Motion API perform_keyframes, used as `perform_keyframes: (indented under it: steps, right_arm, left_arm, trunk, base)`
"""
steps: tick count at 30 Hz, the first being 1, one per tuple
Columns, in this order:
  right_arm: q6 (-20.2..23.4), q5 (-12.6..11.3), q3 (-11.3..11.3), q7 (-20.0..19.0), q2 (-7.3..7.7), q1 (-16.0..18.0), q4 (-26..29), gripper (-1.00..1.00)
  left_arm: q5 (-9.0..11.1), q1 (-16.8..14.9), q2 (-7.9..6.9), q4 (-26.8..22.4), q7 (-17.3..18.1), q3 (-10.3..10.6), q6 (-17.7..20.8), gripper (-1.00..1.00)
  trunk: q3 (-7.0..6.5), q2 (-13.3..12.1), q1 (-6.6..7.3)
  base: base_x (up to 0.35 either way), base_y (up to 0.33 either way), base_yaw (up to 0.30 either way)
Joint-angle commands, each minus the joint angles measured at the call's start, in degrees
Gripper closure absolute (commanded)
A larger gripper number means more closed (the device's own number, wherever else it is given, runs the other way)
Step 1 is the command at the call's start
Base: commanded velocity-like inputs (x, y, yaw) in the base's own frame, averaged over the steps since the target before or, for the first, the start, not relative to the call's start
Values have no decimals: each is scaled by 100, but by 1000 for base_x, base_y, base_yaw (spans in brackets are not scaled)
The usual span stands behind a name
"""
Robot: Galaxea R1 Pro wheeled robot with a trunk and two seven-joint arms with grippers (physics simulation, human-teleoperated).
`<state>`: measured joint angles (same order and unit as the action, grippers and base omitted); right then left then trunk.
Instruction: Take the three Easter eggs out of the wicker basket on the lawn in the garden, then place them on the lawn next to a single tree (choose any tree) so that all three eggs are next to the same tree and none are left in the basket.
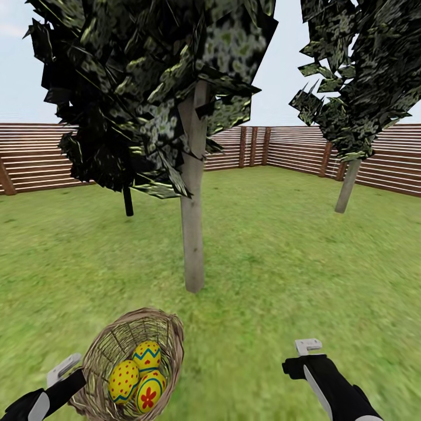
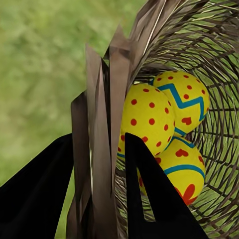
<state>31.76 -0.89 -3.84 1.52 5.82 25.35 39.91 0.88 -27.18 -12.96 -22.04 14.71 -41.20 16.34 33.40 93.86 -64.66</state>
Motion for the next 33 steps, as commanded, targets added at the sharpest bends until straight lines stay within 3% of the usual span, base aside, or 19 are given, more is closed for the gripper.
perform_keyframes:
  steps: [1,33]
  right_arm:
    - [32,-13,-29,15,7,2,9,-100]
    - [32,-8,-30,15,6,2,9,-100]
  left_arm:
    - [44,-7,4,-11,32,-48,53,100]
    - [44,-7,30,0,32,-51,53,100]
  trunk:
    - [24,45,-22]
    - [599,1328,-725]
  base:
    - [0,0,0]
    - [0,0,0]
